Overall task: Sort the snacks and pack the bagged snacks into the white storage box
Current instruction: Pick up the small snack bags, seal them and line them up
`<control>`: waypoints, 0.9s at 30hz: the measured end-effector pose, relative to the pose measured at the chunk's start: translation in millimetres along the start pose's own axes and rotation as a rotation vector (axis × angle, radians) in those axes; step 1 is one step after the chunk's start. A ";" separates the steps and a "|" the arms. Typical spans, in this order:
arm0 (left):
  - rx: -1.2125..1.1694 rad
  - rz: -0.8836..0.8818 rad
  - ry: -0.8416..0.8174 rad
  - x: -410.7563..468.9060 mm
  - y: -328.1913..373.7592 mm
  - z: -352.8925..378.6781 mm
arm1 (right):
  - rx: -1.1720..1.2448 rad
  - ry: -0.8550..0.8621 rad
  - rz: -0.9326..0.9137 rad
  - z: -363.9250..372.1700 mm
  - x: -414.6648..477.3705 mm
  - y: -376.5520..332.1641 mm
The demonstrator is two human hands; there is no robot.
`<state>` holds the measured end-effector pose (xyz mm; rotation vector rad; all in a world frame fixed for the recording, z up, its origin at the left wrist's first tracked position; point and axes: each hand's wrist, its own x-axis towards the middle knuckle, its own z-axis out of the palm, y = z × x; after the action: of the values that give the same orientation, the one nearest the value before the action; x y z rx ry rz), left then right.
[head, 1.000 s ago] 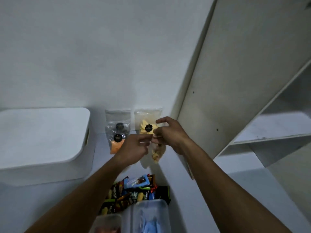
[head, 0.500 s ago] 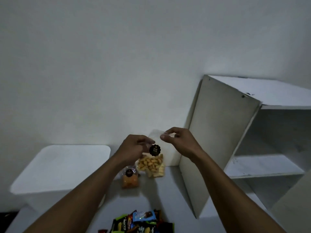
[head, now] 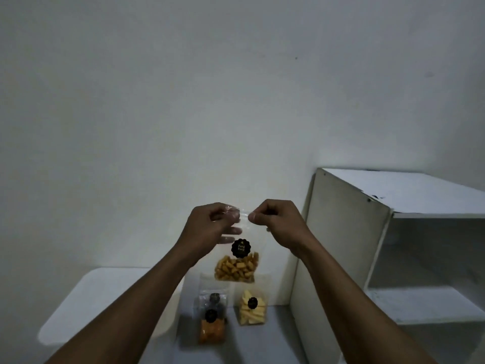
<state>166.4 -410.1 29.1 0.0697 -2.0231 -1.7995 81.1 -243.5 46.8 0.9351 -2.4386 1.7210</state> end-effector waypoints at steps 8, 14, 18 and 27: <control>0.110 0.117 0.151 7.2 14.3 -11.2 | 0.068 -0.075 -0.048 8.4 2.8 -17.2; 0.098 0.064 0.007 5.7 22.1 -13.9 | -0.064 -0.041 -0.110 5.7 6.3 -21.8; 0.170 0.133 0.106 9.9 20.9 -15.2 | 0.091 -0.088 -0.057 4.3 4.7 -16.3; 0.100 0.021 -0.027 16.2 24.1 -17.5 | 0.106 -0.019 -0.098 -7.0 6.7 -10.3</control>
<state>163.7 -427.8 57.9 0.0544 -2.1242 -1.6950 78.2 -242.8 60.7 1.0662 -2.2902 1.8316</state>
